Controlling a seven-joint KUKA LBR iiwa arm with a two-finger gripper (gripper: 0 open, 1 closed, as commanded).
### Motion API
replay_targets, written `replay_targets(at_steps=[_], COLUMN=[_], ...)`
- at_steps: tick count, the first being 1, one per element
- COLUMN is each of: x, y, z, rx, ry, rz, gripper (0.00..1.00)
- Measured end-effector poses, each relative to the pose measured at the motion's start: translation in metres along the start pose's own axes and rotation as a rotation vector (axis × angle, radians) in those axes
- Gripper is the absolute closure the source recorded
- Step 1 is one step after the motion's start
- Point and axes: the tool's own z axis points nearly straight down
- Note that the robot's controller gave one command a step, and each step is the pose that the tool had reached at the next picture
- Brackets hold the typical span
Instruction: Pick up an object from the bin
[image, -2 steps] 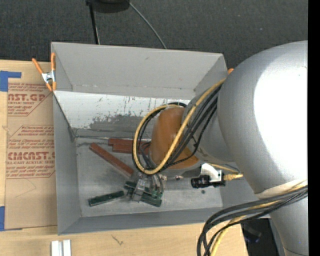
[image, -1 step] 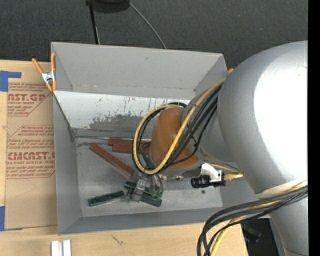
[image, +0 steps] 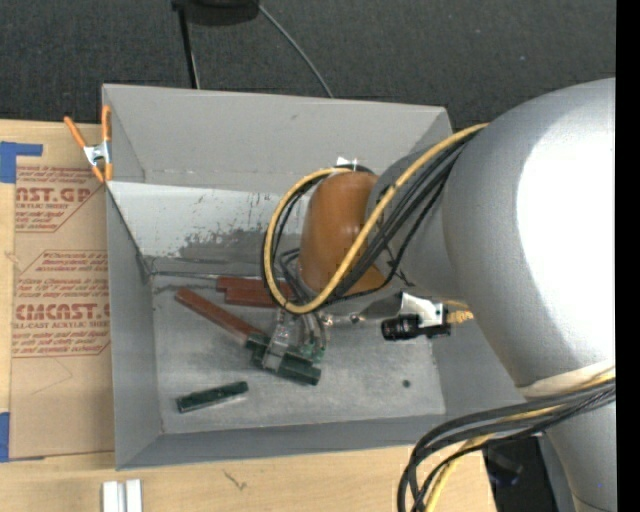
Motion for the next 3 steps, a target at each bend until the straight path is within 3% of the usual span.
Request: replay_targets(at_steps=[1,2,3], x=[-0.025,-0.025,-0.025], y=[0.014,0.014,0.018], z=[-0.05,-0.05,-0.085], rx=[-0.001,-0.001,0.001], ry=[-0.004,-0.004,0.0], rz=[0.025,0.025,0.012], gripper=[1.0,1.0,1.0])
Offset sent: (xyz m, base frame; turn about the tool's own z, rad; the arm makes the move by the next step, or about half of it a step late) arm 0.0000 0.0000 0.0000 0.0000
